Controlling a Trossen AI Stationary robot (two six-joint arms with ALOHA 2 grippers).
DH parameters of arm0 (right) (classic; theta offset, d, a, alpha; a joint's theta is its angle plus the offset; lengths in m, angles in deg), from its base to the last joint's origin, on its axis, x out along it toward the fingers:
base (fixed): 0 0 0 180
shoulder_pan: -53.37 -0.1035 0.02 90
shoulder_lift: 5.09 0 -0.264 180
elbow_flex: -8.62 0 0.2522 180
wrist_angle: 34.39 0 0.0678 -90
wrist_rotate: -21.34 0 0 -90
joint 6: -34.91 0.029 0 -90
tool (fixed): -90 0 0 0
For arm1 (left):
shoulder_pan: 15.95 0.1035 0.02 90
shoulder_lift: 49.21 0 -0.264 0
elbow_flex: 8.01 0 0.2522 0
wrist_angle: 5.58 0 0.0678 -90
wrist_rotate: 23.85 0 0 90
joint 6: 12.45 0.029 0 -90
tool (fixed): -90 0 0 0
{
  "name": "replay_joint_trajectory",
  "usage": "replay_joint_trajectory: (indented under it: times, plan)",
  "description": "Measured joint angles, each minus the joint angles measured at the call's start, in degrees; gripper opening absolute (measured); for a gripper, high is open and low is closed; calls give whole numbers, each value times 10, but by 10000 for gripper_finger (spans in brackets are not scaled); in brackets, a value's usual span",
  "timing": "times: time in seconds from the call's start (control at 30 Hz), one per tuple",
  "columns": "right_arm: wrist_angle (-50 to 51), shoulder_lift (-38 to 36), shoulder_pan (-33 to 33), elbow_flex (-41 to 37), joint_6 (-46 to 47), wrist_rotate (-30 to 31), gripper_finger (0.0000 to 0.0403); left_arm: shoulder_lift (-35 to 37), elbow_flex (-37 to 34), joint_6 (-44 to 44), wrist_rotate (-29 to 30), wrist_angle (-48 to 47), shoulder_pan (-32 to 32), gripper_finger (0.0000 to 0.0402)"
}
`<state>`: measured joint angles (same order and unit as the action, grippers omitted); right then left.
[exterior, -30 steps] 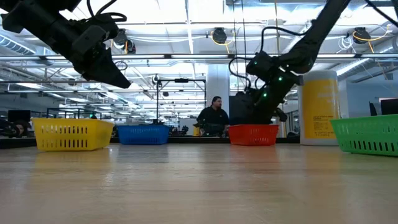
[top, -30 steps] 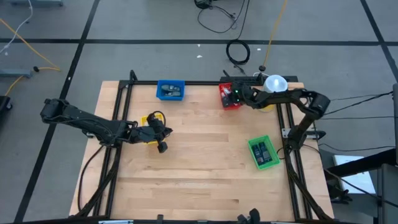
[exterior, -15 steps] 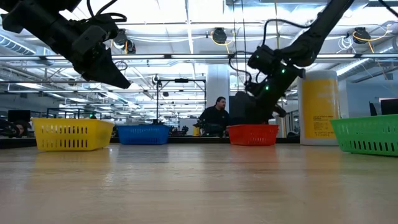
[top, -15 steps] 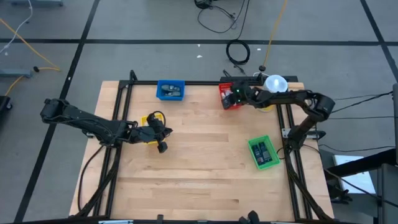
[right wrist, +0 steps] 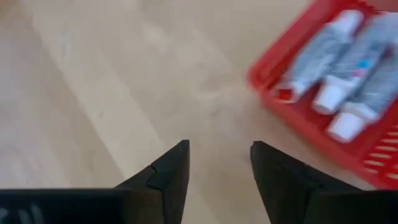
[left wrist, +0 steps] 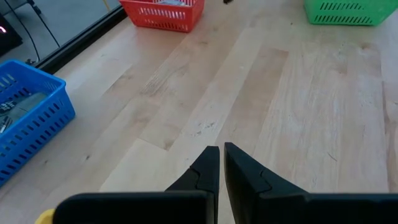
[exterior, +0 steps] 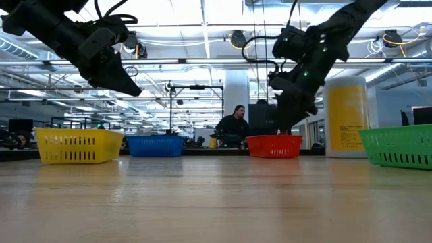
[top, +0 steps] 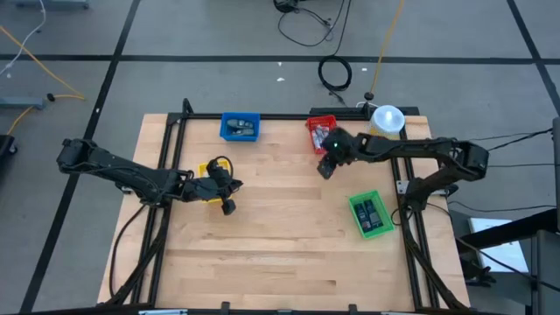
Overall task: Pick & Place Travel size toiletries
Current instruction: Adjust the red bin on the table, then adjust the yellow bin on the table
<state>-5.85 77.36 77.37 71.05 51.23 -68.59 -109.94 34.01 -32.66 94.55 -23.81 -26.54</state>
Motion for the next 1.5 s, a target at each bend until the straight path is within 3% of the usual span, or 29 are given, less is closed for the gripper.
replay_joint_trajectory:
  times: [0.17, 0.5, 0.87, 1.0, 1.1, 1.2, 1.37, 1.5]
  plan:
    - [-38, 38, -30, 0, -34, 42, 134, 0, 0, 0, 0, 1, 0, 26]
    - [-148, 73, 0, -1, -69, 148, 83, 0, 0, 2, 0, 0, 0, 26]
    - [-199, 48, -56, -1, -136, 143, 62, 0, 0, 2, 0, 0, 0, 26]
    - [-190, 15, -88, -1, -146, 72, 59, 0, 0, 1, -1, -2, 0, 26]
    - [-198, -5, -117, -8, -142, 23, 59, 0, 0, -51, -31, -25, 0, 26]
    - [-213, -11, -146, -23, -156, 12, 59, 4, 19, -165, -46, -134, 4, 26]
    - [-211, -13, -167, -30, -201, 13, 59, 3, 68, -324, 41, -349, 4, 11]
    - [-222, -13, -166, -30, -202, 13, 59, -18, 63, -320, 56, -340, 17, 6]
